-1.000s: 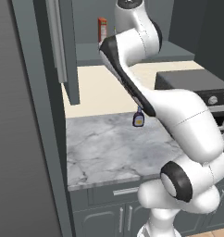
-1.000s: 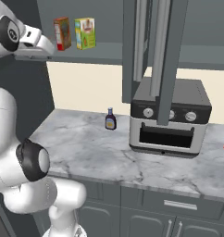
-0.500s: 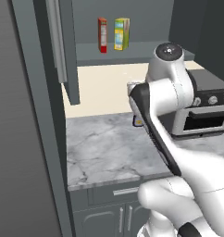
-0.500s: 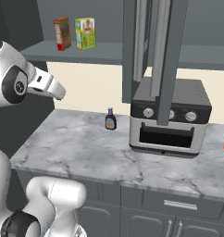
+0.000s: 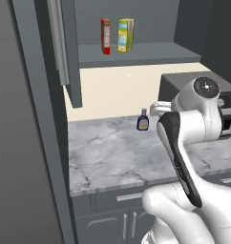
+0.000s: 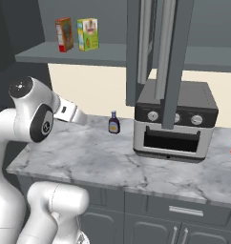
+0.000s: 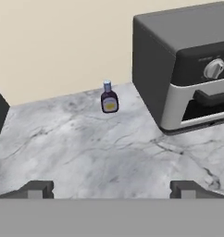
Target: Pick the cereal and cereal from the counter and place them in the cabinets closest to them.
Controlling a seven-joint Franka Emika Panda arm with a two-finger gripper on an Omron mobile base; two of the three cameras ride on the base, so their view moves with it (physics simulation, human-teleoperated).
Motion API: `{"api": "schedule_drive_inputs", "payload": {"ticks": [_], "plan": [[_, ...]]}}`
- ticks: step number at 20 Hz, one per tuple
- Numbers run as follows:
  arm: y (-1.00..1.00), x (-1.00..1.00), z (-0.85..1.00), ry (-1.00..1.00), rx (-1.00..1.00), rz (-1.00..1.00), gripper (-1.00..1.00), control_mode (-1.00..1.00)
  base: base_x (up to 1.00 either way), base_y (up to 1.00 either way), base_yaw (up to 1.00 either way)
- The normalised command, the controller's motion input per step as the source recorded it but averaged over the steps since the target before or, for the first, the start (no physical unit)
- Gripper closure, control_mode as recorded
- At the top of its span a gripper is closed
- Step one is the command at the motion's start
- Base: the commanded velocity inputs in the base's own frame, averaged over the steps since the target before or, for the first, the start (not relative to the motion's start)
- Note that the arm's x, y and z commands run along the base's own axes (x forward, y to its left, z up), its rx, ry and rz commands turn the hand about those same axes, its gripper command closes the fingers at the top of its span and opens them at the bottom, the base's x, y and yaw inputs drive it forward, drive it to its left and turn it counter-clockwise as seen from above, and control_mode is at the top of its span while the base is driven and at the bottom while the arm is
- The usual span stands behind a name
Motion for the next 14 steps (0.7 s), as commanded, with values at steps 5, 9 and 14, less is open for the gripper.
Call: {"api": "schedule_drive_inputs", "payload": {"ticks": [5,9,14], "plan": [[0.0,0.0,0.0,0.0,0.0,0.0,-1.0,-1.0,0.0,0.0,0.0],[0.0,0.0,0.0,0.0,0.0,0.0,-1.0,1.0,-0.18,-0.02,0.0],[0.0,0.0,0.0,0.0,0.0,0.0,-1.0,1.0,-0.65,-0.14,0.0]]}}
